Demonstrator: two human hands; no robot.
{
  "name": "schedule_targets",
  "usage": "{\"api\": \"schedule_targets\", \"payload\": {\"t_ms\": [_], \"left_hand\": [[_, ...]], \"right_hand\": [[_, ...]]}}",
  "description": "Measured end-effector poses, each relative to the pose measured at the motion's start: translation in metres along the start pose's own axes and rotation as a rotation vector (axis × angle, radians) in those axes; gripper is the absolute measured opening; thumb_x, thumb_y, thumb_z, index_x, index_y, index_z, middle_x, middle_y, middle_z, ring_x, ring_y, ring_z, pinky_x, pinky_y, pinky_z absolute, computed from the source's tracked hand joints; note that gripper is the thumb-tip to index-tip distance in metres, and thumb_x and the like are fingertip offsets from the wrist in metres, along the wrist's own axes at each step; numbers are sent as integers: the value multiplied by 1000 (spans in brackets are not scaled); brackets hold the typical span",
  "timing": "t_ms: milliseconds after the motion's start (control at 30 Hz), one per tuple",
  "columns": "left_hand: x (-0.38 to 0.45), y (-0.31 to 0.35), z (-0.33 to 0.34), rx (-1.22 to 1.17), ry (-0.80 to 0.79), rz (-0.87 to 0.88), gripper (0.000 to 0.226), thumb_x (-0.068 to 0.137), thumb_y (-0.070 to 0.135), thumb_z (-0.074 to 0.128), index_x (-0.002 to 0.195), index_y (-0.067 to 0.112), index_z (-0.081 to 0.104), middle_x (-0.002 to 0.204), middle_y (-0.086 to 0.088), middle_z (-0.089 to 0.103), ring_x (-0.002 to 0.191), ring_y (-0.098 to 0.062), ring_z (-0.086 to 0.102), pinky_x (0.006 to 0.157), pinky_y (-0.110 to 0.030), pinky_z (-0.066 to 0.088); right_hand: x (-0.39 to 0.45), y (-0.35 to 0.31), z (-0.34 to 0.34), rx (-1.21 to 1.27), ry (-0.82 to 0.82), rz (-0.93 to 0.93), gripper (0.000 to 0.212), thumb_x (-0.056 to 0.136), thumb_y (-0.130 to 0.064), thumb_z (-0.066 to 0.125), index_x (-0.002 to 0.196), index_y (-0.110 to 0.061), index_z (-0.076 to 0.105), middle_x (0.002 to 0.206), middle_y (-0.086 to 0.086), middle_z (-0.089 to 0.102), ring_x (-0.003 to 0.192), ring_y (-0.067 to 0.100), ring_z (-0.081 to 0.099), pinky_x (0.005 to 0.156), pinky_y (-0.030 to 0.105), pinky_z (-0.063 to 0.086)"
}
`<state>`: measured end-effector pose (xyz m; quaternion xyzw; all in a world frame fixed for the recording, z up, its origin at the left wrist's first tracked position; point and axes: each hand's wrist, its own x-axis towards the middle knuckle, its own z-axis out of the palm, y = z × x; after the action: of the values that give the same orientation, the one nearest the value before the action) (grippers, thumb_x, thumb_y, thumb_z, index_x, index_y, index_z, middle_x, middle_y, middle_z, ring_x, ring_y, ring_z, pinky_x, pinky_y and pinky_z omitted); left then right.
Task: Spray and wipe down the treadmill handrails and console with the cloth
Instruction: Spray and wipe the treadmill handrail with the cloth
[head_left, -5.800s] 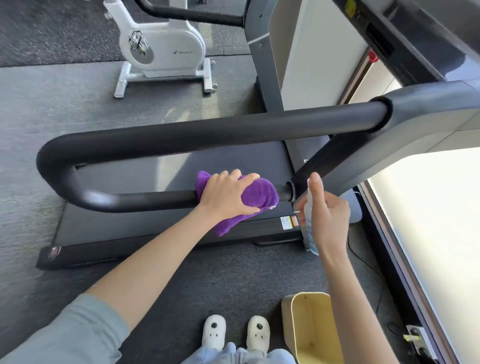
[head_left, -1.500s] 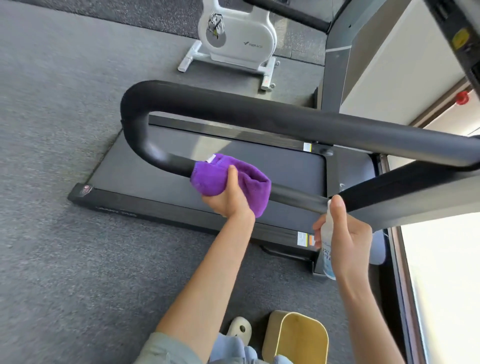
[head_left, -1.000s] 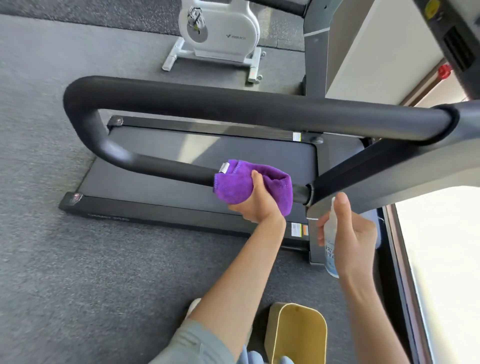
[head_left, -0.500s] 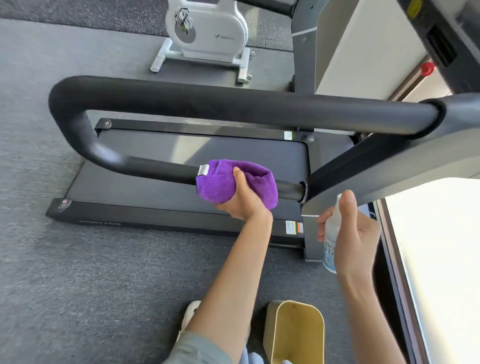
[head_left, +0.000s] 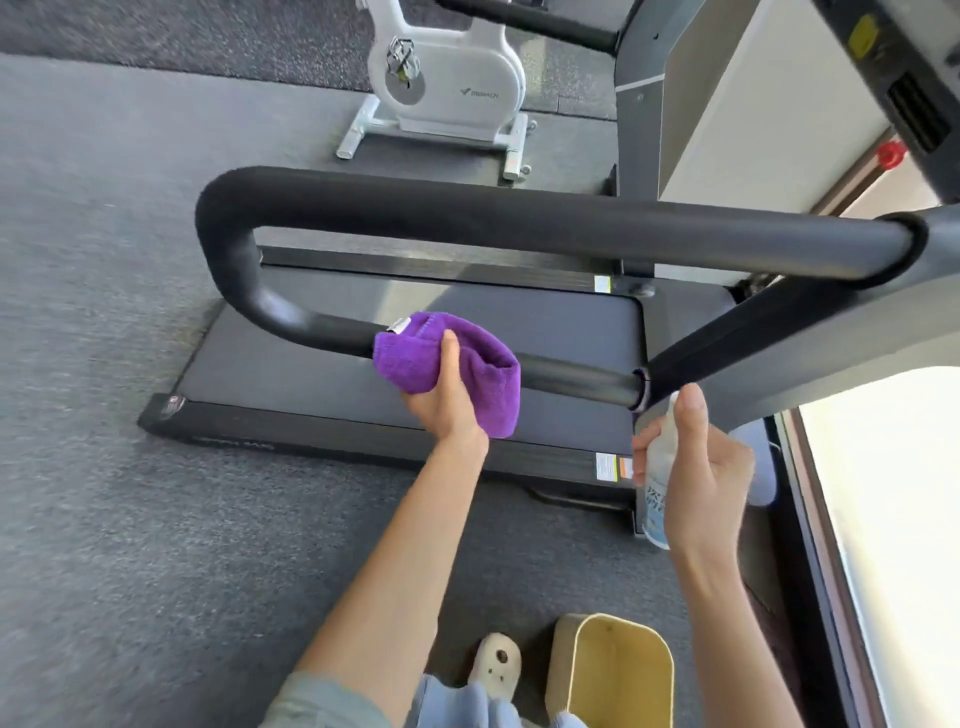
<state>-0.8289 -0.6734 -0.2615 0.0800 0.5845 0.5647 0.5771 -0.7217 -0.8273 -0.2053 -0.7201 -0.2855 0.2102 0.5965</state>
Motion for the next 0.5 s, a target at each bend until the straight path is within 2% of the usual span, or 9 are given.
{"api": "schedule_targets", "payload": {"t_ms": [67,133,267,400,500], "left_hand": [[6,24,-23,20,15,60,53,76,34,82,121,15,61,109,5,71,98,-12,69,81,-19,54],[3,46,-44,23,25,130,51,76,35,82,120,18,61,107,8,71,99,-11,69,87,-24,54],[-17,91,-59,-101,-161,164,37,87,36,71,121,28,60,120,6,69,106,-10,67,99,-34,51],[-28,127,-48,-203,-315,210,60,82,51,70,133,22,55,128,0,65,114,-18,64,103,-41,49],[-33,144,-29,-243,-320,220,47,88,42,68,130,26,55,127,4,66,112,-12,64,104,-37,48]], "right_hand": [[-5,-6,13,13,-29,20,77,87,-73,42,54,-6,61,49,14,57,46,15,53,60,28,47],[-11,-14,28,13,-62,21,77,85,-74,43,55,-5,60,49,14,56,47,16,51,60,33,45],[-20,-33,54,53,-121,-4,78,84,-71,46,52,-1,55,48,15,53,49,22,49,63,36,42],[-26,-46,64,61,-129,-49,82,84,-72,45,55,4,56,49,16,53,48,20,50,61,34,44],[-30,-51,63,50,-118,-72,86,83,-75,42,58,6,57,50,20,52,48,20,48,58,27,44]]}}
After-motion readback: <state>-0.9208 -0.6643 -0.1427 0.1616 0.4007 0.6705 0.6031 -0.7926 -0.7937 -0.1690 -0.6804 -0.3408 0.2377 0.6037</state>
